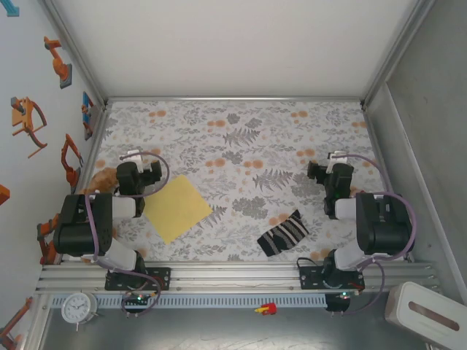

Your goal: Fold a paper plane with a square sheet of paper (pick it up from the middle)

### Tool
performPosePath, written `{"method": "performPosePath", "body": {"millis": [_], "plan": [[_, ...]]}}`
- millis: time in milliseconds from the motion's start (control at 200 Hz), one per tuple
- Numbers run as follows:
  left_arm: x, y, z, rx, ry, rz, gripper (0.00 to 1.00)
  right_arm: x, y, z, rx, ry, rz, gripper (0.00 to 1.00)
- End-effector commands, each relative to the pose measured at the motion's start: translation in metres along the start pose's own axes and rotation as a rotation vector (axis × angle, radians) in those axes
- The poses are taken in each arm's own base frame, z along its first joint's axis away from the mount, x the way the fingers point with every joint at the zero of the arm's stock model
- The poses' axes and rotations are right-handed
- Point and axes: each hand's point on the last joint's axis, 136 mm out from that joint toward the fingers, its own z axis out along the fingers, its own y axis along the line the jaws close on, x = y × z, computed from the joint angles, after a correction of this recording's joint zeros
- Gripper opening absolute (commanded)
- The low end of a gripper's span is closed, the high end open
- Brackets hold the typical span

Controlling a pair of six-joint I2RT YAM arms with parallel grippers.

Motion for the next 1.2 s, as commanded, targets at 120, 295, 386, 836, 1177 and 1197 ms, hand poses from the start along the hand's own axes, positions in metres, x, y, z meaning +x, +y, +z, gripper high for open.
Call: {"method": "performPosePath", "body": {"millis": [120,295,386,836,1177,1197], "plan": [[-0.012,0.002,0.002,-0.008,-0.032,0.012,0.96,-0.011,-0.002,0.004,0.005,-0.025,-0.003,0.99],[-0.011,0.001,0.002,-0.007,-0.030,0.011,0.96,-0.011,-0.002,0.004,0.004,-0.025,-0.003,0.99],[-0.011,0.001,0.002,-0.006,-0.030,0.011,0.96,-0.012,-0.001,0.004,0.002,-0.026,-0.002,0.99],[-0.015,0.000,-0.001,-0.010,-0.047,0.023,0.96,-0.015,-0.004,0.001,0.014,-0.037,0.000,0.99],[-0.084,-0.007,-0.039,-0.068,0.025,-0.048,0.96,-0.076,-0.013,-0.035,0.075,0.037,0.129,0.99],[-0.089,-0.009,-0.042,-0.063,0.028,-0.073,0.96,-0.077,-0.012,-0.037,0.078,0.061,0.150,0.99]]}}
